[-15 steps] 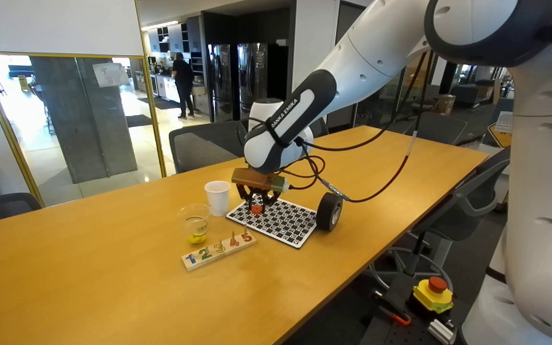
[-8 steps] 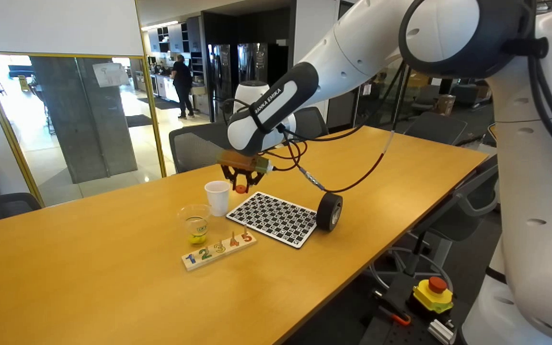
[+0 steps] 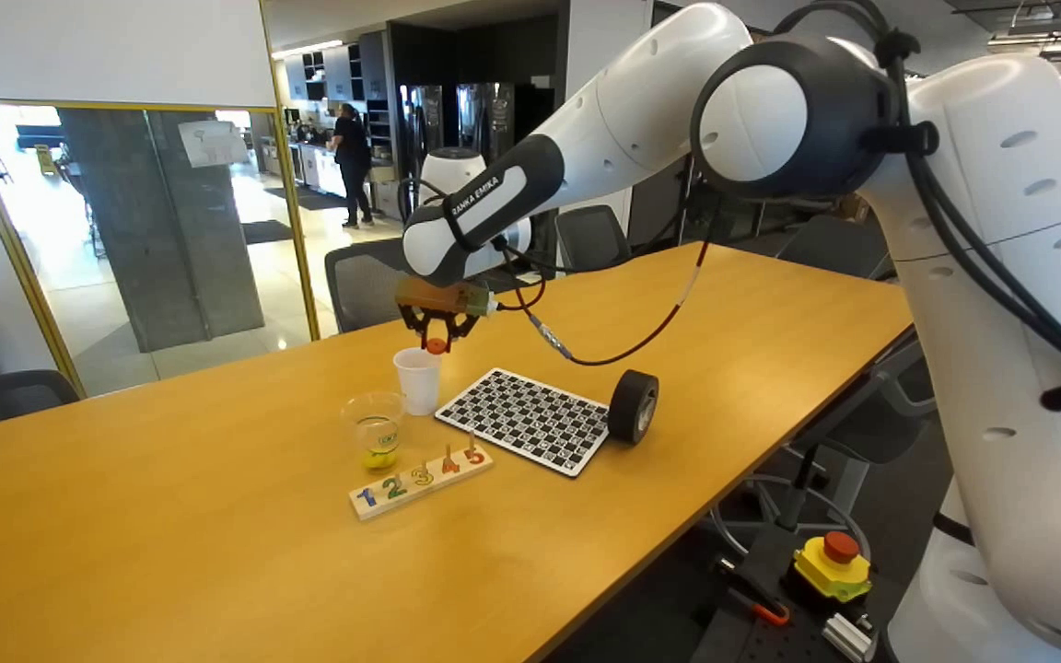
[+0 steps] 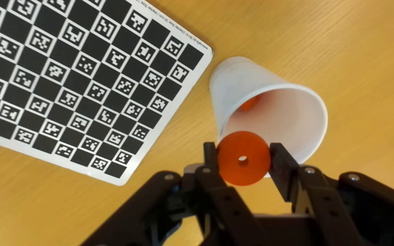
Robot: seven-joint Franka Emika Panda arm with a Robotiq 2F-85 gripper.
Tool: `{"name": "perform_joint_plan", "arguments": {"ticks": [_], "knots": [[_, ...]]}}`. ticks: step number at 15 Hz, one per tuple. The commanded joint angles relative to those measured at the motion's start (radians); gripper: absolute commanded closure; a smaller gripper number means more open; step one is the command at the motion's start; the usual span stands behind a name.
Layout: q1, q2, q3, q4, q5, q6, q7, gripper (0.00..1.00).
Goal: Pick up the orange and yellow objects on the table and put them in the two cups
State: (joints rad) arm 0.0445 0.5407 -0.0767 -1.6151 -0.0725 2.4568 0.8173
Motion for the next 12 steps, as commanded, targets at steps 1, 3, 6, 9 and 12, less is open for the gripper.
{"name": "perform_joint_plan", "arguments": {"ticks": [1,3,6,9,12], "knots": [[0.0,0.086,0.003,0.147,0.043,-0.052,-0.078,0.78],[0.001,0.111,0.004,0.182,0.057,-0.063,-0.102,0.78],[0.003,0.135,0.005,0.219,0.074,-0.082,-0.128,0.78],[0.003,0.153,0.005,0.251,0.086,-0.115,-0.148,0.39],[0.007,0.156,0.002,0.268,0.085,-0.165,-0.161,0.18]]}}
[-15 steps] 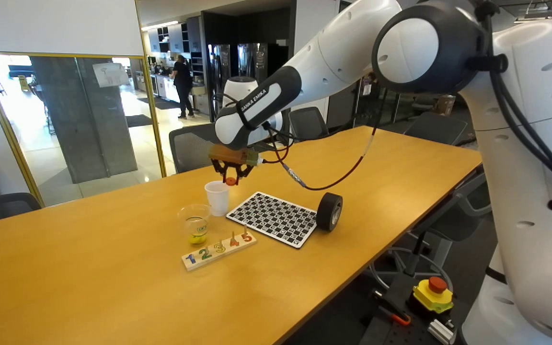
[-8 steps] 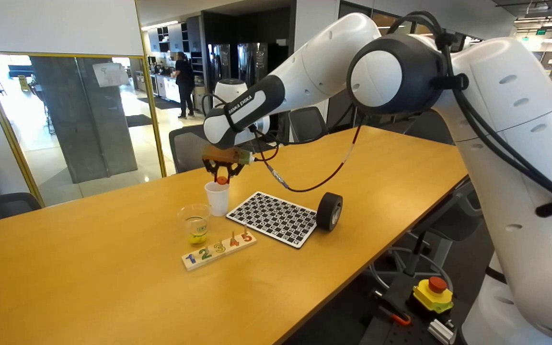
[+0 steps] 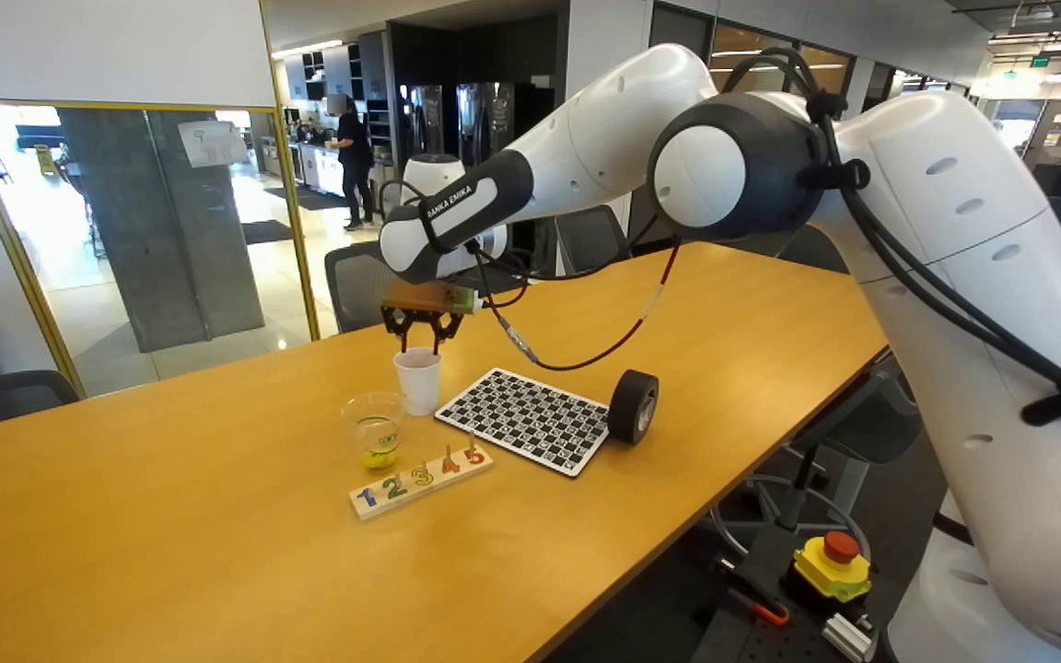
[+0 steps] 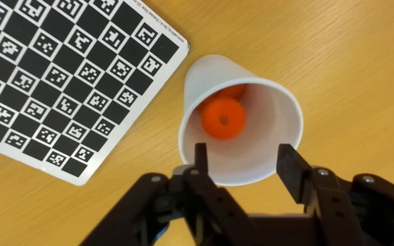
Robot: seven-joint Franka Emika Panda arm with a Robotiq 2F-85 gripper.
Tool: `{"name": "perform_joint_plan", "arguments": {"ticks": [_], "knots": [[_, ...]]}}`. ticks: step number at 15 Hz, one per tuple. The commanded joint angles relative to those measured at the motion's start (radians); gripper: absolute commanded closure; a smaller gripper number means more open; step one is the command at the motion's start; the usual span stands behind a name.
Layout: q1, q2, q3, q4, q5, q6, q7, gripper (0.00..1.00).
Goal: Pick up the orange and yellow objects on the table and put them in the two cups
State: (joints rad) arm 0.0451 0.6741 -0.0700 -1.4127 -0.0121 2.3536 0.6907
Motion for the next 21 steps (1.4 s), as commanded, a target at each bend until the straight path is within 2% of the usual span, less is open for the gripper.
{"name": "perform_joint_plan", "arguments": {"ticks": [1,3,9,15,21], "knots": [[0.007,0.014,-0.006,0.058,0.021,-0.074,-0.042,0.12],[0.009,-0.023,-0.007,0.013,0.014,-0.079,-0.061,0.0],[0.015,-0.261,-0.005,-0.242,-0.015,-0.091,-0.232,0.0],[-0.006,-0.564,0.037,-0.531,-0.02,-0.224,-0.516,0.0],[-0.002,-0.881,0.065,-0.834,-0.086,-0.325,-0.591,0.0]]}}
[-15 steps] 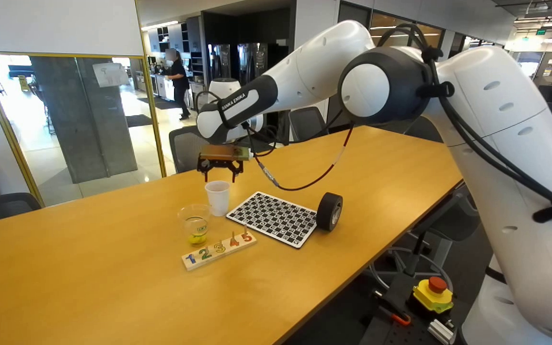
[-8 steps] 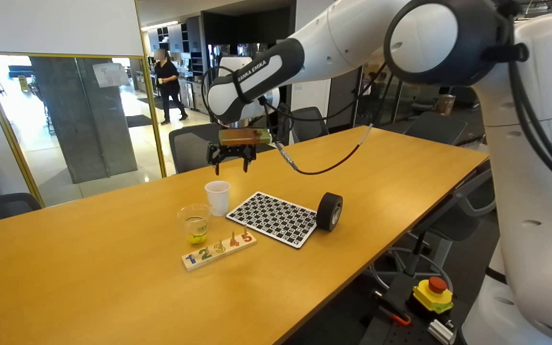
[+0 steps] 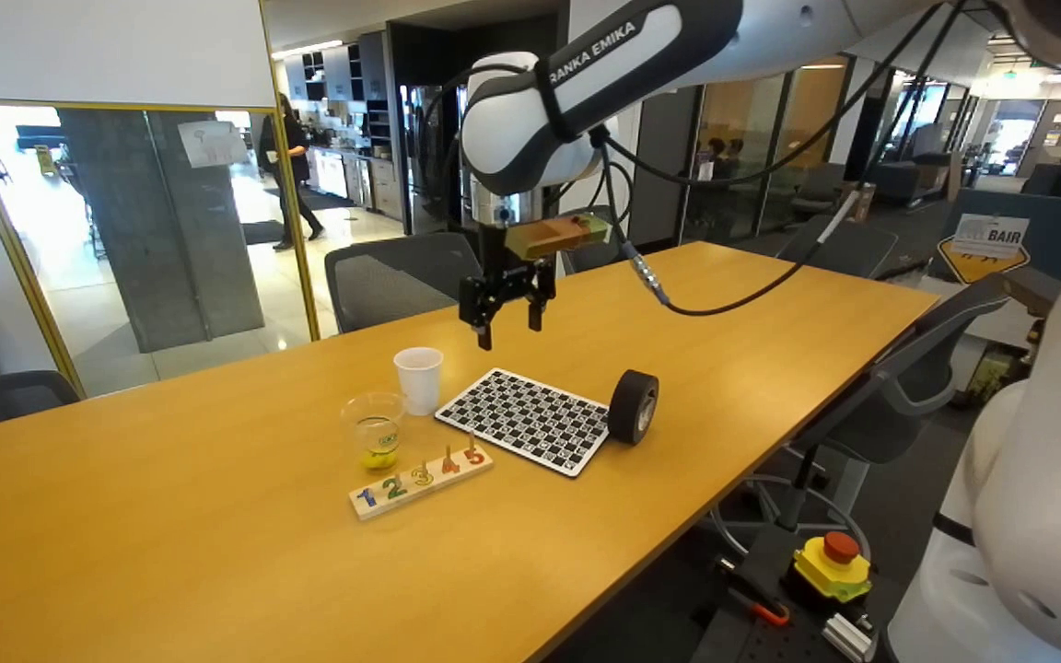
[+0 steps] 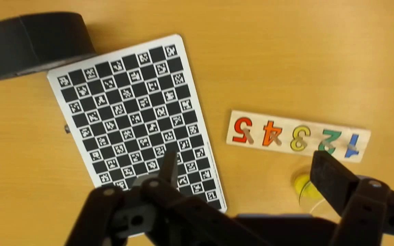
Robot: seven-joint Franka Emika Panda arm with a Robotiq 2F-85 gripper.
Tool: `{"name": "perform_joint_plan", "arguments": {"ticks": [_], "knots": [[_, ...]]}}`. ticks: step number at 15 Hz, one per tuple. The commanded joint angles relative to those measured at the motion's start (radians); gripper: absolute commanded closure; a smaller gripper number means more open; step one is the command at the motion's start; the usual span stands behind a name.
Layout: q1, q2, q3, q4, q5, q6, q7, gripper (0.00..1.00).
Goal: Pick up the orange and yellow objects on the table and put them in the two cups
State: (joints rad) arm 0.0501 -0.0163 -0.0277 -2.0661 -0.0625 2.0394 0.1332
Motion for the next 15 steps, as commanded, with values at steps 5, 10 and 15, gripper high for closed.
{"name": "perform_joint_plan", "arguments": {"ticks": [5,10,15], "knots": [[-0.016,-0.414,0.037,-0.384,-0.044,-0.011,-0.068,0.0],[-0.019,-0.527,0.027,-0.471,-0.029,-0.015,-0.106,0.0],[-0.024,-0.548,0.018,-0.486,-0.016,-0.02,-0.113,0.0]]}}
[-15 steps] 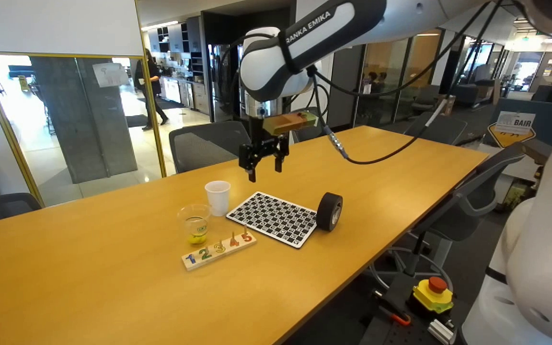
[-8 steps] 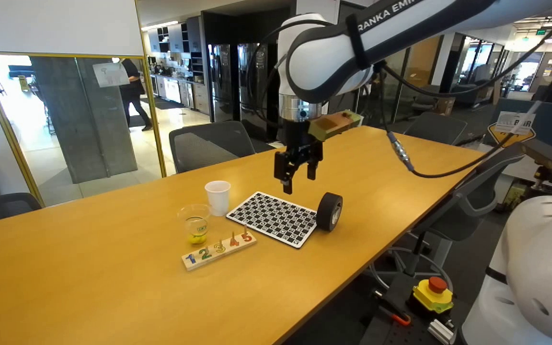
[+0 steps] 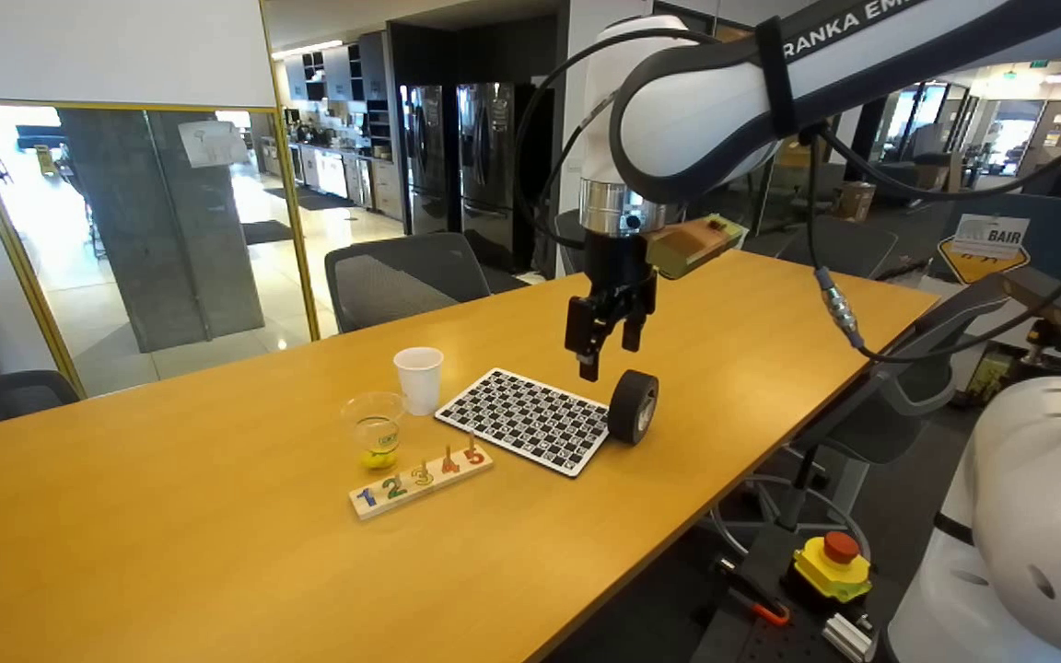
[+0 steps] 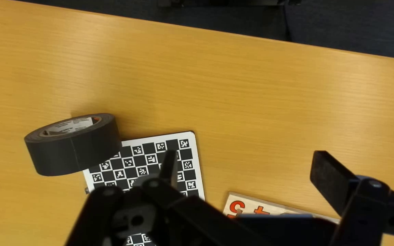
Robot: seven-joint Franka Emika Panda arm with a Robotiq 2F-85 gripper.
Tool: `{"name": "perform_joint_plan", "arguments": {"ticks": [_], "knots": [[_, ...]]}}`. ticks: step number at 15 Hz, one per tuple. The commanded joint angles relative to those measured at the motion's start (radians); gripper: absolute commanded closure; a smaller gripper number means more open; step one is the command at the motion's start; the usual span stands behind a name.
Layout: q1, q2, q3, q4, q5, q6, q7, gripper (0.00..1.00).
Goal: Pick up the orange and yellow objects on the table and put them in the two cups
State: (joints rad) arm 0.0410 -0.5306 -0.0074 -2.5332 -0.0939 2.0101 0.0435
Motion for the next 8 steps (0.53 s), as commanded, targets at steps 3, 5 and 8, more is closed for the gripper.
{"name": "perform_joint_plan", "arguments": {"ticks": [3,5,8], "knots": [[-0.017,-0.005,0.01,-0.005,0.008,-0.002,-0.006,0.0],[-0.017,-0.005,0.01,-0.006,0.008,-0.002,-0.006,0.0],[-0.017,-0.005,0.01,-0.008,0.008,-0.002,-0.006,0.0]]}}
